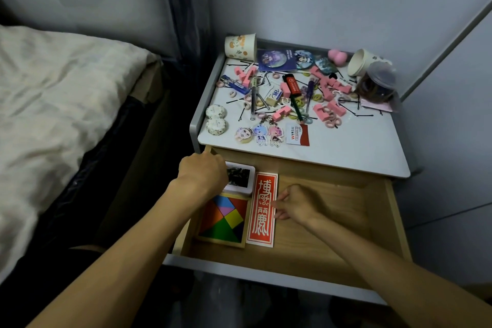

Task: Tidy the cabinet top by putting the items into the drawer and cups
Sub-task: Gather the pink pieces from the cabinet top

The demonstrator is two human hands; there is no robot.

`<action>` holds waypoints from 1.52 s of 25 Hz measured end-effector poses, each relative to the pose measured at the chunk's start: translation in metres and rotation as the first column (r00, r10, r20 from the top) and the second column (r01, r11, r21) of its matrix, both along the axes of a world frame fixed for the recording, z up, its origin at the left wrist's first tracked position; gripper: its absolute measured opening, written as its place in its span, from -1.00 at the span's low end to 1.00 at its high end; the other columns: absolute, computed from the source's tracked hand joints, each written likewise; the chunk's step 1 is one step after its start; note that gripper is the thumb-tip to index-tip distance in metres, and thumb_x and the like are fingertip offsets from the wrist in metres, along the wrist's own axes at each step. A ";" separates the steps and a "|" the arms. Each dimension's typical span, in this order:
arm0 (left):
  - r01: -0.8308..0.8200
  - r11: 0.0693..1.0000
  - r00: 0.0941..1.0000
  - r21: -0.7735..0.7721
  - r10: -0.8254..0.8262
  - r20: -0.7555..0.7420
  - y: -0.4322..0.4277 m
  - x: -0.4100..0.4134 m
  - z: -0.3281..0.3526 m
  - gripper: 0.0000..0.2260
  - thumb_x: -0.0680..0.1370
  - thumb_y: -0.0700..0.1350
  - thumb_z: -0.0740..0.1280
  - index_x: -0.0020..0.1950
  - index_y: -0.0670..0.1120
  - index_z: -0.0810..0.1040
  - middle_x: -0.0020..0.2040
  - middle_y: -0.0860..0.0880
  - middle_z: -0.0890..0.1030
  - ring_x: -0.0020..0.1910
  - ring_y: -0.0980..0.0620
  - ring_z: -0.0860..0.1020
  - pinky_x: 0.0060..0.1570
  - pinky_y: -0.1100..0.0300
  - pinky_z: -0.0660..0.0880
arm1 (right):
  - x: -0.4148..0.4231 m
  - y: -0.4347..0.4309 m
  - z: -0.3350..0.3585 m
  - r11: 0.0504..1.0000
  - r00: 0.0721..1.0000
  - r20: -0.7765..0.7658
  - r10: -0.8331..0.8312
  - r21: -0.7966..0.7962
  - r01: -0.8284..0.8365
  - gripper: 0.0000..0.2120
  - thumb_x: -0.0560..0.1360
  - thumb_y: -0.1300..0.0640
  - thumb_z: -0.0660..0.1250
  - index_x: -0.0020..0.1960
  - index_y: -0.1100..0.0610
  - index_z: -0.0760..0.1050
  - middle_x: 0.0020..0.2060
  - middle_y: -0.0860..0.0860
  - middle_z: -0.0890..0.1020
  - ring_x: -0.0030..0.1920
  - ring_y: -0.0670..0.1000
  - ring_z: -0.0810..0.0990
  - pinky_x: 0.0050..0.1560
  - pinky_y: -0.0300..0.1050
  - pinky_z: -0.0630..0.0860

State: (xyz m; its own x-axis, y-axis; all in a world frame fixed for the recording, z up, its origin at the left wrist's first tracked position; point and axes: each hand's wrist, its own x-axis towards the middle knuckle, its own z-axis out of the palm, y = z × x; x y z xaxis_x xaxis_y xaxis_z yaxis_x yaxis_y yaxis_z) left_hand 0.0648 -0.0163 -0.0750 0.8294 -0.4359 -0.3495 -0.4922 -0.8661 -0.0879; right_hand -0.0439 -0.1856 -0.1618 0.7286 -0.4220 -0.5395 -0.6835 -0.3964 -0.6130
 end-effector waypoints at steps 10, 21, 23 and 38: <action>-0.013 0.877 0.995 -0.481 0.061 0.084 -0.005 0.002 0.023 -0.79 0.60 0.03 0.20 0.10 0.04 0.59 -0.05 -0.01 0.66 -0.08 -0.04 0.62 -0.11 0.08 0.56 | -0.002 -0.031 0.071 0.951 0.930 0.216 0.299 0.013 -0.309 -0.97 0.53 0.19 0.38 -0.04 0.13 0.59 -0.25 0.04 0.67 -0.34 -0.10 0.63 -0.31 -0.28 0.55; -0.188 0.488 0.980 -0.853 0.145 -0.133 -0.087 0.101 0.059 -0.85 0.54 -0.21 0.32 0.04 -0.09 0.65 -0.05 -0.08 0.68 -0.09 -0.05 0.63 -0.04 0.06 0.59 | 0.116 -0.184 0.130 0.775 0.898 0.353 0.261 -0.632 0.023 -0.81 0.56 0.24 0.28 0.09 0.10 0.62 0.03 0.06 0.68 -0.09 0.04 0.65 -0.05 -0.04 0.60; -0.105 0.628 0.984 -0.771 0.180 0.013 -0.107 0.131 0.052 -0.83 0.54 -0.14 0.31 0.07 -0.08 0.65 0.02 -0.10 0.67 0.01 -0.12 0.61 0.07 0.01 0.56 | 0.139 -0.208 0.122 0.728 0.925 0.265 0.274 -0.685 -0.019 -0.81 0.57 0.22 0.25 0.10 0.11 0.61 0.08 0.14 0.65 -0.06 0.12 0.63 -0.04 0.02 0.60; -0.040 0.945 0.964 -0.324 0.122 0.235 -0.176 0.192 0.023 -0.66 0.62 0.04 0.26 0.26 -0.17 0.46 0.16 -0.20 0.56 0.07 -0.17 0.55 -0.12 0.07 0.36 | 0.205 -0.231 0.099 0.657 0.948 0.094 0.303 -0.741 -0.137 -0.81 0.53 0.03 0.36 -0.04 0.16 0.59 -0.01 0.10 0.57 -0.03 0.15 0.57 0.01 0.05 0.57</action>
